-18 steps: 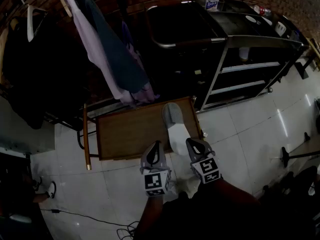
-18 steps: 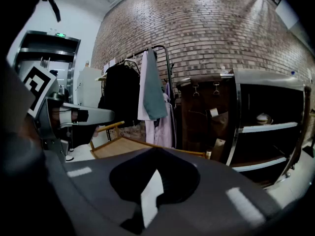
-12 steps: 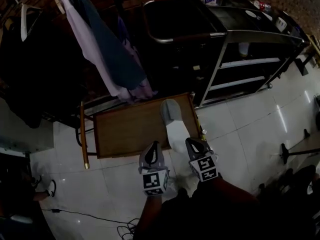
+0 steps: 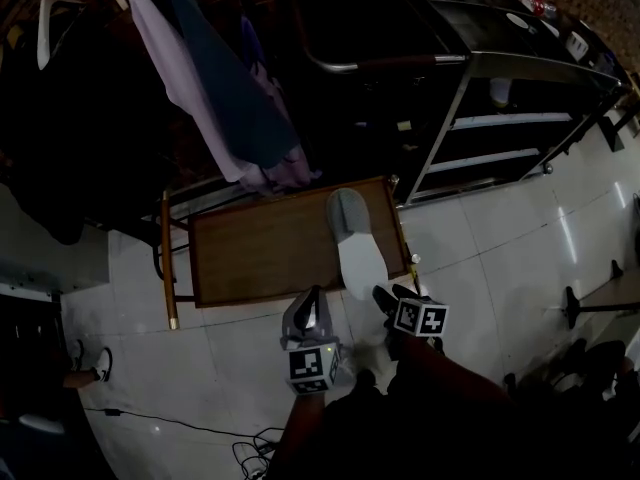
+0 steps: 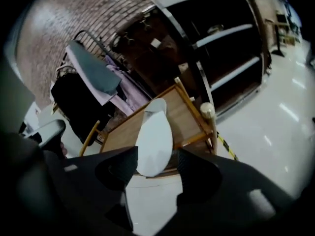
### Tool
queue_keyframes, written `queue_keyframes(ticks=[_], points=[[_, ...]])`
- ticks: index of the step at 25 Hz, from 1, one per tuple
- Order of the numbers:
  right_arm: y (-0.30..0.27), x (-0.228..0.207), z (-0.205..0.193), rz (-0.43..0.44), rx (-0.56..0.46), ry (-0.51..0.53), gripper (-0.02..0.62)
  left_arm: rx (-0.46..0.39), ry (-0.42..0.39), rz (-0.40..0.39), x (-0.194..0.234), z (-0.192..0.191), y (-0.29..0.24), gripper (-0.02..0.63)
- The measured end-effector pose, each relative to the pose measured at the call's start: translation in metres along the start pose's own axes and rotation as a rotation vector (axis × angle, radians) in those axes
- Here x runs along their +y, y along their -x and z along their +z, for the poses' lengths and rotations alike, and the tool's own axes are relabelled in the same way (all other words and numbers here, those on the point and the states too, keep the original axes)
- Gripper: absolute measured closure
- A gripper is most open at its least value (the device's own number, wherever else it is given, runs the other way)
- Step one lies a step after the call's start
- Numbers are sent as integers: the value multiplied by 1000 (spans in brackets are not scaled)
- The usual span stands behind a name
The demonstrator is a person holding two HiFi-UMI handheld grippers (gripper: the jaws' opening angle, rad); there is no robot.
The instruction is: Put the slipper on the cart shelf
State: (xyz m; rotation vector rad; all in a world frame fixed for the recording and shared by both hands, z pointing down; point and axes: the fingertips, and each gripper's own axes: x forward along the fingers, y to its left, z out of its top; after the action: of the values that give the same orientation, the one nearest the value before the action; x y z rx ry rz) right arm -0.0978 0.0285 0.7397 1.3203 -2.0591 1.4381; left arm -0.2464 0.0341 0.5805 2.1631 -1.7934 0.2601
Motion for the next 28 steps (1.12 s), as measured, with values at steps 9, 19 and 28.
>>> queue_keyframes(ticks=[9,19,28], points=[[-29,-4,-20,77,59,-355,321,23,-2,-6,-1,-9,5,588],[-41,9,-14,93,49,-274,483,32,9,35,12,-9,16,589],[-6,49,19,126,-92,-21,554,1,-2,15,8,-2,17,588]])
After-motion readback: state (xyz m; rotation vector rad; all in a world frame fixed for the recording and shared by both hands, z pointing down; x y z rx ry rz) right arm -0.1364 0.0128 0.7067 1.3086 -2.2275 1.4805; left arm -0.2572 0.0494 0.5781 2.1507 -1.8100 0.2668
